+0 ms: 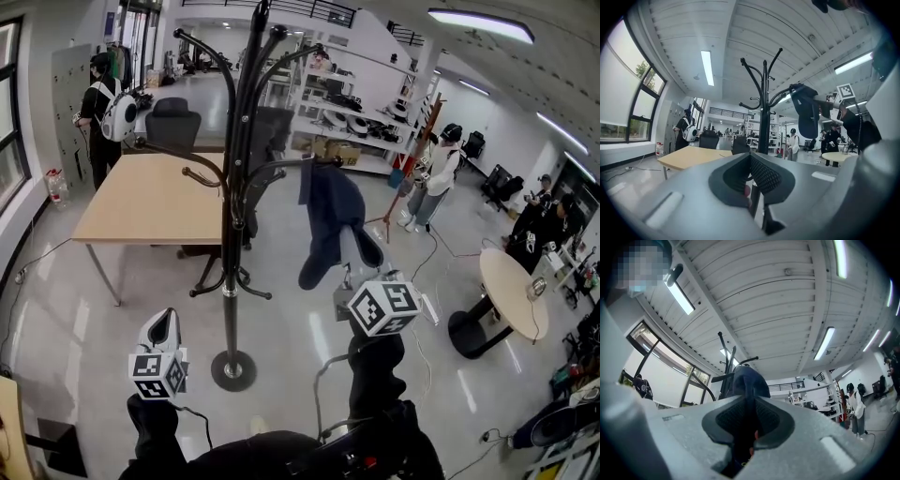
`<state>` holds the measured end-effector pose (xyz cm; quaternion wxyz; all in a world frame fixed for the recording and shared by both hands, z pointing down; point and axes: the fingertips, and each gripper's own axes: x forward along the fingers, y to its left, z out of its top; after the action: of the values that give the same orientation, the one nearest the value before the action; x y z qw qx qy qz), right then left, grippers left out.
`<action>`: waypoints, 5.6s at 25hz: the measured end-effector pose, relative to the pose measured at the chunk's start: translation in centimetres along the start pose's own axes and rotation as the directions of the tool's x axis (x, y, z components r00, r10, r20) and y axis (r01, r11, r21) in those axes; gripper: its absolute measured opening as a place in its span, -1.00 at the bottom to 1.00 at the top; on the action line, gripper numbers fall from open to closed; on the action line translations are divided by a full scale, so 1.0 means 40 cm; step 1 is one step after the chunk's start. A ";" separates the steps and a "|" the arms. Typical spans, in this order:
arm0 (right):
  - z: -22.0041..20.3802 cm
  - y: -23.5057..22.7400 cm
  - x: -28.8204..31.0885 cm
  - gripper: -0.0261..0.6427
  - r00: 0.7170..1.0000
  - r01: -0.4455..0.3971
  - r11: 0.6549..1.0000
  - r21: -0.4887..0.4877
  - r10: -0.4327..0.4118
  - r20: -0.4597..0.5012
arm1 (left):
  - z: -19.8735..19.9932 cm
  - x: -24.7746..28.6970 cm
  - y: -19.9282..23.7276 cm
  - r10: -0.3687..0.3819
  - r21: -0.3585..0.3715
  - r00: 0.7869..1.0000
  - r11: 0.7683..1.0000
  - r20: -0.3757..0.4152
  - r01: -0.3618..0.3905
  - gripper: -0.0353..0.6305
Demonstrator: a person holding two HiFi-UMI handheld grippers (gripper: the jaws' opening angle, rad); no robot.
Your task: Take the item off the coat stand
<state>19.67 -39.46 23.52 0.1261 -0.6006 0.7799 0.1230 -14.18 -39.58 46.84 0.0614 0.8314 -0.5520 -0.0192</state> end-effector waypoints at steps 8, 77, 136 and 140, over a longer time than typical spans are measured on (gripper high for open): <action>0.042 -0.015 -0.015 -0.78 0.999 0.030 0.999 -0.009 -0.030 0.028 | 0.006 0.002 0.001 -0.011 -0.003 1.000 1.000 -0.004 0.011 -0.88; -0.142 0.014 -0.368 -0.78 0.976 0.182 0.982 -0.039 -0.186 -0.116 | -0.024 -0.075 -0.134 -0.195 0.070 0.980 0.978 -0.040 0.198 -0.88; -0.238 0.085 -0.744 -0.78 0.976 0.030 0.997 0.070 -0.014 -0.216 | -0.064 -0.356 -0.427 -0.154 0.112 0.988 0.981 -0.030 0.156 -0.88; -0.243 0.096 -0.756 -0.78 0.975 0.021 0.997 0.074 -0.004 -0.223 | -0.054 -0.373 -0.426 -0.142 0.113 0.990 0.983 -0.023 0.144 -0.88</action>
<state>22.92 -14.45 43.23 0.0614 -0.6104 0.7894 0.0243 -4.19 -19.15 46.35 0.0164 0.8712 -0.4905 0.0143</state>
